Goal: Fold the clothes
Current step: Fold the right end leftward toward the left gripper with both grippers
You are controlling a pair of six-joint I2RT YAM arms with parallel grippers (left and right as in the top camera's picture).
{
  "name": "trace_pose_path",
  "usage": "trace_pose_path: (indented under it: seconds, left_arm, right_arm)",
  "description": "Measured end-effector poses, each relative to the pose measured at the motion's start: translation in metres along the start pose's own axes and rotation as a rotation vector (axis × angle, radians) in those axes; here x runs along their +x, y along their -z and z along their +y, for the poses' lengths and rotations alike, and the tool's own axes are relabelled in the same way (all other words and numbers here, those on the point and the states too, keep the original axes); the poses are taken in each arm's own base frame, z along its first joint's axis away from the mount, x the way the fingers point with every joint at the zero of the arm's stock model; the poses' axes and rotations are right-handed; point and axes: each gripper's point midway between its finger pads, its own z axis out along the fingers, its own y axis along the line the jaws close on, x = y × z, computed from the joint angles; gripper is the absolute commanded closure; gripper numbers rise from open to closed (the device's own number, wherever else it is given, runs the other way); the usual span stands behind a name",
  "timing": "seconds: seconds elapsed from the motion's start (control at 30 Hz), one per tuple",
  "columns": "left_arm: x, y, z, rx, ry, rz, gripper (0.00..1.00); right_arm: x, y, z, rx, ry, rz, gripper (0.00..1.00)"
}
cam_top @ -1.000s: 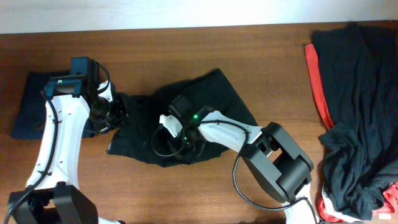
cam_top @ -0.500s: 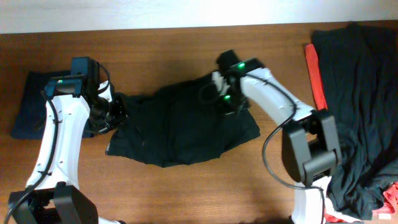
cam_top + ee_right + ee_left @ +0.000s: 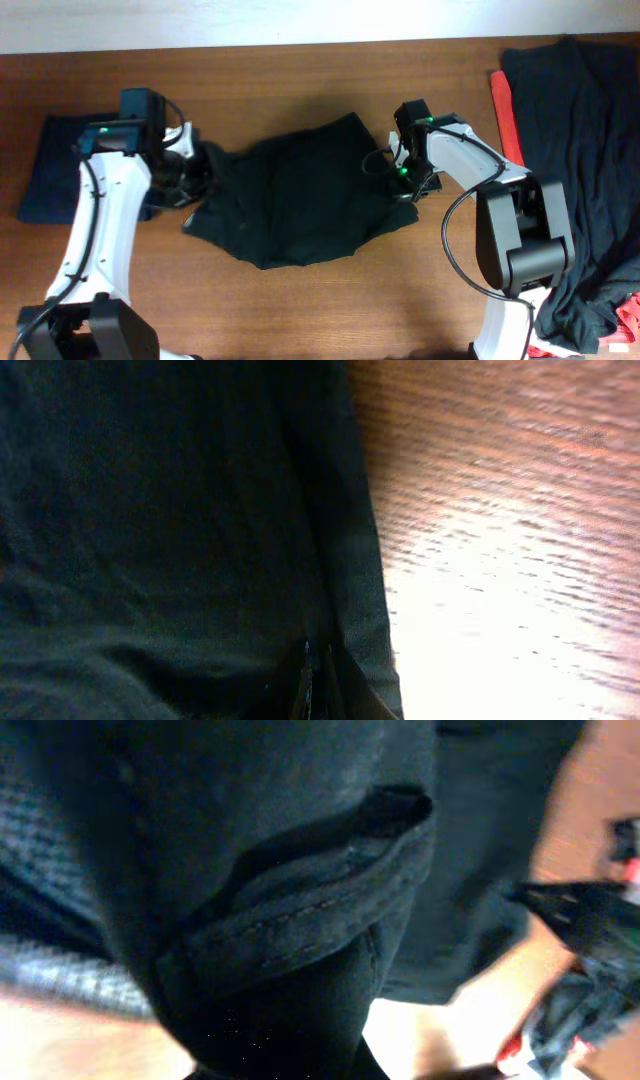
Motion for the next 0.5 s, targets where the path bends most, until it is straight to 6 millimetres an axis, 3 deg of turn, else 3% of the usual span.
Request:
trace_pose_path:
  seconds: [0.07,0.2,0.27,0.37,0.5]
  left_arm:
    - [0.001,-0.006,-0.024,0.05,-0.067,-0.005,0.99]
    - [0.006,-0.024,-0.097,0.174,-0.227,-0.052,0.99]
    - [0.014,-0.029,-0.12,0.209,-0.264,-0.053,1.0]
    - [0.028,-0.036,-0.142,0.233,-0.29,-0.038,1.0]
    - [0.038,-0.06,-0.15,0.218,-0.287,0.014,0.99]
  right_arm:
    - [0.002,-0.001,0.004,0.002,0.008,0.004,0.91]
    - [0.007,-0.002,0.015,0.007,0.028,0.023,0.93]
    - [0.011,-0.003,0.019,0.008,0.019,0.035,0.93]
    - [0.016,-0.004,0.025,0.011,0.009,0.052,0.93]
    - [0.02,-0.005,0.03,0.014,0.004,0.068,0.93]
